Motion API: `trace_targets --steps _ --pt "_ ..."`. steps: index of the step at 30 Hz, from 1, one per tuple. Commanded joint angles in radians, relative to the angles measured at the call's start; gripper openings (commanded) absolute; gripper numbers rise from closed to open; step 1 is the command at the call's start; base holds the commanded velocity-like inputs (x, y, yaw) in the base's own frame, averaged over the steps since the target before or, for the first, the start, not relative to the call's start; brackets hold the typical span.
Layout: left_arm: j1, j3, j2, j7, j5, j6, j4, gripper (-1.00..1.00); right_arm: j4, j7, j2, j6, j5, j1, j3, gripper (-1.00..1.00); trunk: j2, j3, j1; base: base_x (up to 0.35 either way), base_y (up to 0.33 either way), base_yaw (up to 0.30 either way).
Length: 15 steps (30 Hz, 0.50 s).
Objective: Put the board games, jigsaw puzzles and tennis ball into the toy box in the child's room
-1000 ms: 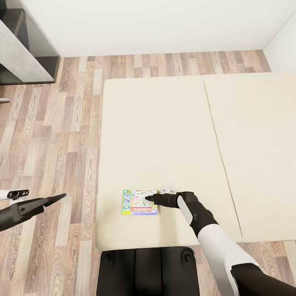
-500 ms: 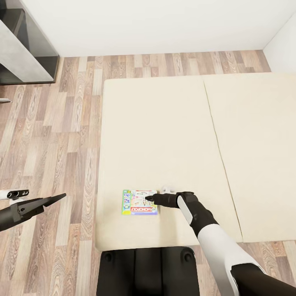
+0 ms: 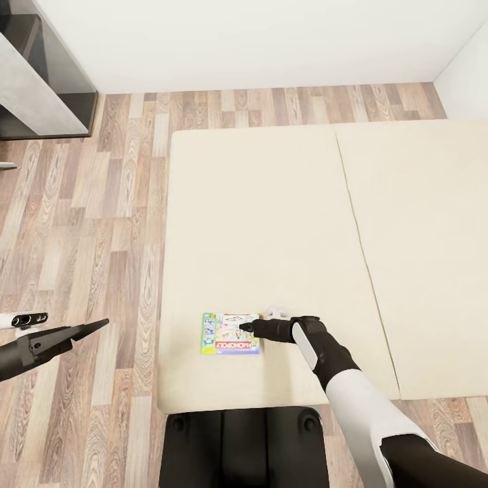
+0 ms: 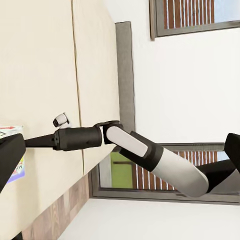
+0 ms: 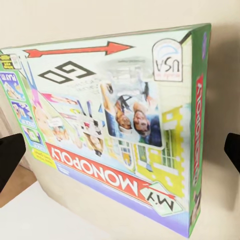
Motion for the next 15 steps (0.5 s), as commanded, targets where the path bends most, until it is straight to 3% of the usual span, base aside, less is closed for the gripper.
trace_targets --steps 1,15 --pt "0.000 0.000 0.000 -0.004 -0.001 0.011 0.000 1.00 -0.001 -0.002 0.000 0.006 -0.006 0.000 0.001 1.00 -0.002 -0.001 0.001 0.000 0.000 0.000" --pt "0.000 0.000 0.000 -0.004 -0.001 0.011 0.000 1.00 -0.001 -0.002 -0.001 0.006 -0.006 0.000 0.001 1.00 -0.002 -0.001 0.001 0.000 0.000 0.000"
